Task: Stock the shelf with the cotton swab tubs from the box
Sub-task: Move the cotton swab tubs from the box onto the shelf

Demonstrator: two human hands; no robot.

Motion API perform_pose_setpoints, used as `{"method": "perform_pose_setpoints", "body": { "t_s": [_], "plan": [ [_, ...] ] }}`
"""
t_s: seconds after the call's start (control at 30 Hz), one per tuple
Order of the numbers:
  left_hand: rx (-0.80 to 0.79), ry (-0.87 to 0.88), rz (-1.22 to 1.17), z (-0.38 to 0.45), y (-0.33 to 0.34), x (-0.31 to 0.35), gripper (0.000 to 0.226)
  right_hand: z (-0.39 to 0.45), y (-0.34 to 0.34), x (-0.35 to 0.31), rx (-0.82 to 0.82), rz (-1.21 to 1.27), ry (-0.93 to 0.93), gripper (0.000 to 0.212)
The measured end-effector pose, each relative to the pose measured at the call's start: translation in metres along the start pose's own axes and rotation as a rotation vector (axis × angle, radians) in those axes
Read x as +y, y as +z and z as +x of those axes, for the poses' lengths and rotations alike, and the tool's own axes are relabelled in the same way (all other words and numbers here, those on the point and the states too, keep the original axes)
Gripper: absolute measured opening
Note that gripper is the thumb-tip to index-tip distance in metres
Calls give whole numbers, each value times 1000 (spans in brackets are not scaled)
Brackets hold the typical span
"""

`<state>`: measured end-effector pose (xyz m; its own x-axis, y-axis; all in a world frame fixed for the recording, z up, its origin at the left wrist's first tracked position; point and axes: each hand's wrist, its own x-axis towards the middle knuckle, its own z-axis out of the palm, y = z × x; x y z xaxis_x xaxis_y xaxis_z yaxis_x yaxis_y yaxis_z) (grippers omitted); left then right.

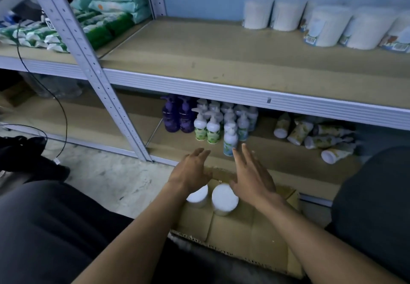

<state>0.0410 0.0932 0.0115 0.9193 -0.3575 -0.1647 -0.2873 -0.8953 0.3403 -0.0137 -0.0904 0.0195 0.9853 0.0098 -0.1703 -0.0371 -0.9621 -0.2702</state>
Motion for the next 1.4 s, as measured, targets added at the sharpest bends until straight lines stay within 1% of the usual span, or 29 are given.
{"method": "perform_pose_setpoints", "body": {
  "t_s": [0.27,0.47,0.63,0.87,1.07,1.4],
  "plan": [
    [-173,-62,-20,5,46,-28,81,19,38,5,-227,2,60,100],
    [-283,-88,-20,15,71,-36,88,22,62,6,-316,26,48,104],
    [-337,-107,-2,20,85,-39,93,26,85,8,-368,57,69,105],
    [-337,-150,5,27,105,-49,87,26,108,10,-391,97,86,106],
    [-367,-159,46,31,115,-53,90,29,120,10,-383,112,92,103],
    [-414,-136,171,30,112,-48,95,32,134,9,-343,118,93,97]
  ]
}}
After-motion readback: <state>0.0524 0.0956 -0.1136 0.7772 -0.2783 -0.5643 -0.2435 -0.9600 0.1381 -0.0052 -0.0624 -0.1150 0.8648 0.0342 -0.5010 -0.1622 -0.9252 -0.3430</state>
